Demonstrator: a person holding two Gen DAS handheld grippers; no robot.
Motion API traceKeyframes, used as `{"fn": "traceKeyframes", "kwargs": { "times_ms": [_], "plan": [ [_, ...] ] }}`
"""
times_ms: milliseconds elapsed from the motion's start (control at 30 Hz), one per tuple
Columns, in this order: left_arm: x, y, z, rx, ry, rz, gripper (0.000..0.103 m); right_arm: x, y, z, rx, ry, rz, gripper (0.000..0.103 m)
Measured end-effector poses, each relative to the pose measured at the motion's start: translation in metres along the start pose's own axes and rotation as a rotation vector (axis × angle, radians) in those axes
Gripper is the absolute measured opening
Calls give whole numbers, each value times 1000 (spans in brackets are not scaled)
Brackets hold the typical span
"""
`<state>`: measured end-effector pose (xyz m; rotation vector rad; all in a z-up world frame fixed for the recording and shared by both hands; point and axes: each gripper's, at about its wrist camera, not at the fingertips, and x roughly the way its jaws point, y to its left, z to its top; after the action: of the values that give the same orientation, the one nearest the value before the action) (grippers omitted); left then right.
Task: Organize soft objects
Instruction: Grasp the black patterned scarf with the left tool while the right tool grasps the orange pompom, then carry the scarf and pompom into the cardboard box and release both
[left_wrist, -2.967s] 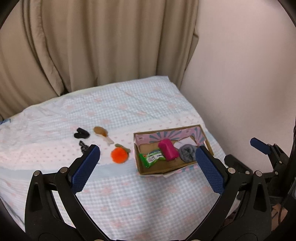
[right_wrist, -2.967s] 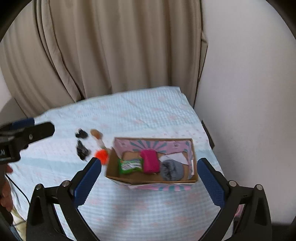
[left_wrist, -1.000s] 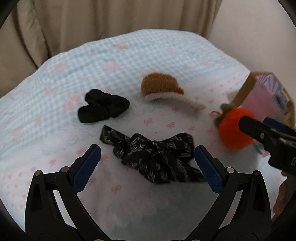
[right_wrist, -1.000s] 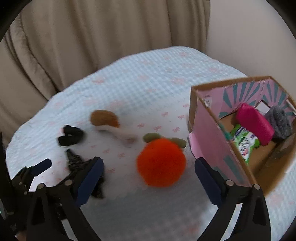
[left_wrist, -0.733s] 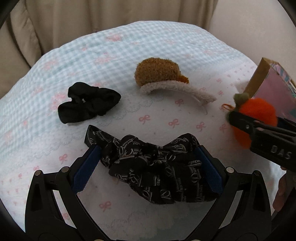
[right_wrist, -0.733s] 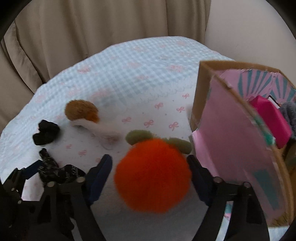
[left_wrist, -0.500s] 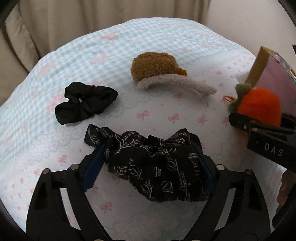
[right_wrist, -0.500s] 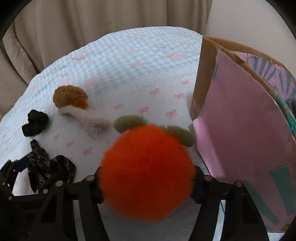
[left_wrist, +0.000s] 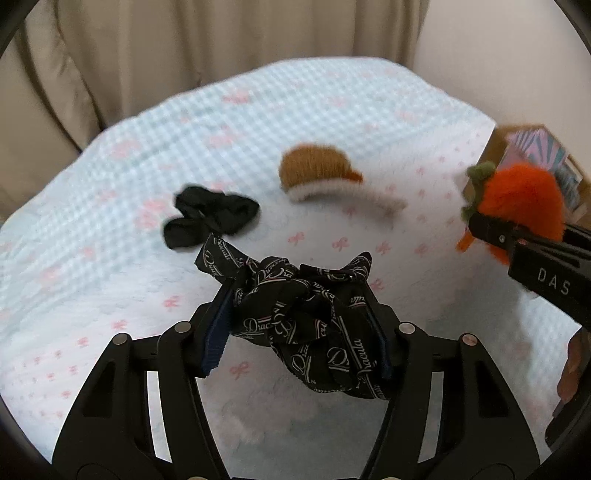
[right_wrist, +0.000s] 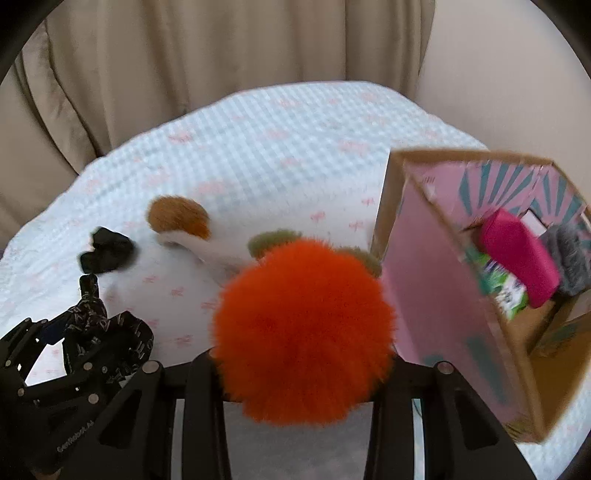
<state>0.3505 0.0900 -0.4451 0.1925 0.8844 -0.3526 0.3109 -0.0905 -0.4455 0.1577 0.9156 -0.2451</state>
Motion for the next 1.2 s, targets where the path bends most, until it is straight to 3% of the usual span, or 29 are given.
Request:
{"fn": "traceKeyframes", "kwargs": {
  "times_ms": [367, 633, 933, 1200],
  "plan": [
    [-139, -8, 51, -54, -109, -14, 59, -129, 5, 39, -17, -97, 54, 34],
    [-228, -39, 78, -85, -166, -50, 59, -216, -13, 62, -21, -159, 67, 34],
    [-293, -105, 96, -145, -154, -85, 59, -284, -69, 70, -2, -143, 87, 34],
    [-303, -184, 109, -161, -126, -77, 59, -313, -146, 88, -11, -97, 122, 34]
  ]
}}
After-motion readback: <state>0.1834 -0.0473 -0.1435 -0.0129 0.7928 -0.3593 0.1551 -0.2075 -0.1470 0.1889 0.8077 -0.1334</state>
